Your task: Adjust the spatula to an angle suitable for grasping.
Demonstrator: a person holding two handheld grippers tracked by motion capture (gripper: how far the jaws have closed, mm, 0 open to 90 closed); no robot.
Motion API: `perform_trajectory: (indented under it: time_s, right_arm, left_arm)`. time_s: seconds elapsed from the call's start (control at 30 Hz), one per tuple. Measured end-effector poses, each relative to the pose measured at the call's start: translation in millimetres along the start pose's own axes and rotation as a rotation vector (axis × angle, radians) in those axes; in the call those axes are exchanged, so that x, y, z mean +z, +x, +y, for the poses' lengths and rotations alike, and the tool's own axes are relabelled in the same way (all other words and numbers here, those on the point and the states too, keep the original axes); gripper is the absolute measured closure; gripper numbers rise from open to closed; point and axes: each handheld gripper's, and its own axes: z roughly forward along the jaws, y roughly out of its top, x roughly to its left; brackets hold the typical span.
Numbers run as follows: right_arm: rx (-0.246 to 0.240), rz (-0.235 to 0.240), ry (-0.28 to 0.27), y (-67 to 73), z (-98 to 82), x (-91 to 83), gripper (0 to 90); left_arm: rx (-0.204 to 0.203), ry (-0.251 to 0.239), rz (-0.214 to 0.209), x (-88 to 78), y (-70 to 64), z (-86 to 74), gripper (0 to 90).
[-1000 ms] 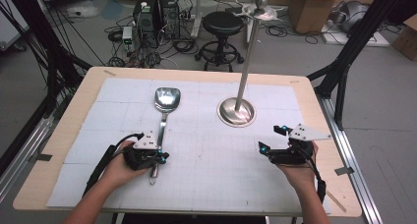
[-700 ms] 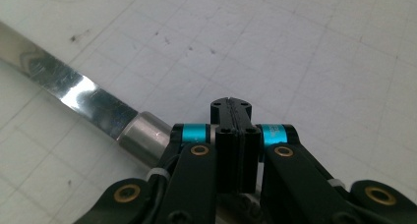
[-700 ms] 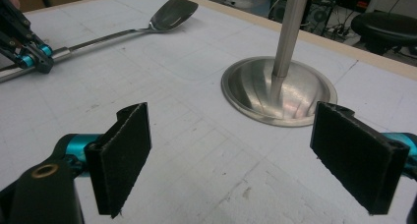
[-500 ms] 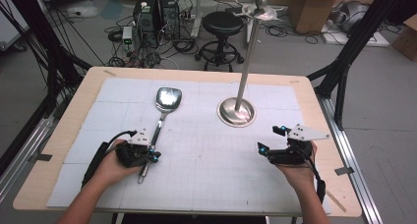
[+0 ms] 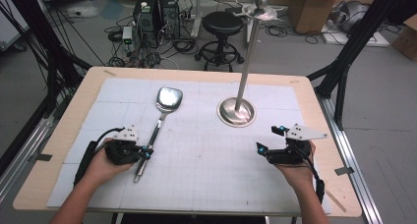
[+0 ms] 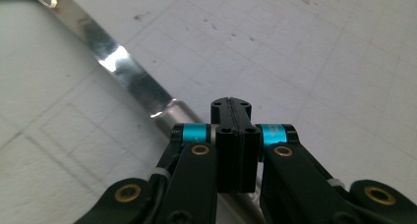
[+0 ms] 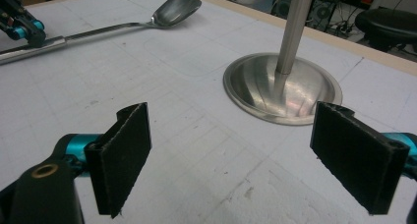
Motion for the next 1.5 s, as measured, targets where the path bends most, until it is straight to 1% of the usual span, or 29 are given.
perform_trajectory:
  time_s: [0.13, 0.2, 0.27, 0.3, 0.4, 0.43, 0.5, 0.63, 0.77, 0.8, 0.97, 1.07, 1.17, 1.23, 1.3, 1.37, 1.4, 1.47, 1.5]
  right_arm:
    - [-0.005, -0.001, 0.006, 0.7, 0.1, 1.2, 14.6]
    - [-0.005, -0.001, 0.006, 0.8, 0.1, 1.2, 14.5]
    - [-0.004, -0.003, 0.003, 0.3, 0.1, 0.7, 14.5]
    - [-0.002, -0.003, 0.002, 0.2, 0.1, 0.6, 14.6]
    - [-0.001, -0.002, 0.001, -0.2, 0.0, 0.7, 14.5]
    - [-0.003, -0.002, 0.001, -0.1, 0.0, 0.7, 14.6]
    - [-0.002, -0.001, 0.002, 0.0, 0.1, 0.6, 14.6]
    - [-0.002, -0.001, -0.001, -0.5, -0.1, 0.4, 14.6]
    - [-0.003, -0.001, 0.003, -0.3, -0.2, 0.8, 14.6]
    - [-0.002, 0.0, 0.004, -0.2, -0.1, 0.8, 14.6]
    - [-0.002, -0.001, 0.006, -0.1, -0.3, 1.4, 14.6]
    - [-0.002, -0.002, 0.008, 0.0, -0.3, 1.4, 14.6]
    - [-0.003, -0.002, 0.008, 0.0, -0.4, 1.5, 14.6]
    - [-0.003, -0.001, 0.007, -0.1, -0.4, 1.5, 14.6]
    - [-0.004, -0.002, 0.007, -0.1, -0.4, 1.5, 14.6]
    - [-0.002, -0.003, 0.008, -0.1, -0.4, 1.5, 14.5]
    - [-0.001, -0.003, 0.008, -0.1, -0.4, 1.5, 14.6]
    - [0.0, -0.001, 0.01, 0.0, -0.5, 1.6, 14.6]
    - [-0.001, 0.0, 0.011, 0.0, -0.4, 1.6, 14.6]
  left_arm:
    - [0.041, 0.05, 0.005, 9.3, -5.6, 2.3, 89.3]
    - [0.041, 0.06, 0.013, 9.5, -5.7, 2.1, 89.5]
    - [0.037, 0.06, 0.033, 8.5, -4.6, 1.1, 89.6]
    - [0.043, 0.072, 0.046, 6.6, -2.7, 0.7, 89.6]
    - [0.017, 0.073, 0.078, 2.4, 2.6, -2.0, 89.6]
    - [0.015, 0.08, 0.084, 0.4, 5.0, -3.0, 89.6]
    - [0.001, 0.077, 0.092, -2.8, 9.3, -5.4, 89.6]
    - [-0.015, 0.081, 0.125, -10.2, 18.0, -10.9, 89.5]
    - [-0.051, 0.066, 0.154, -18.3, 27.1, -16.9, 89.5]
    - [-0.053, 0.066, 0.156, -21.0, 30.2, -18.4, 89.5]
    - [-0.075, 0.055, 0.181, -27.3, 36.6, -22.9, 89.5]
    - [-0.08, 0.057, 0.182, -28.5, 38.5, -23.7, 89.5]
    - [-0.076, 0.057, 0.187, -27.8, 38.1, -23.2, 89.5]
    - [-0.076, 0.046, 0.175, -28.2, 37.4, -23.0, 89.2]
    - [-0.077, 0.016, 0.145, -30.7, 36.5, -21.7, 84.3]
    - [-0.076, -0.03, 0.123, -34.5, 34.9, -19.9, 78.0]
    - [-0.085, -0.052, 0.118, -36.0, 34.2, -19.1, 74.2]
    - [-0.107, -0.08, 0.127, -38.5, 33.7, -17.6, 63.8]
    - [-0.118, -0.092, 0.131, -39.2, 33.6, -17.4, 60.2]
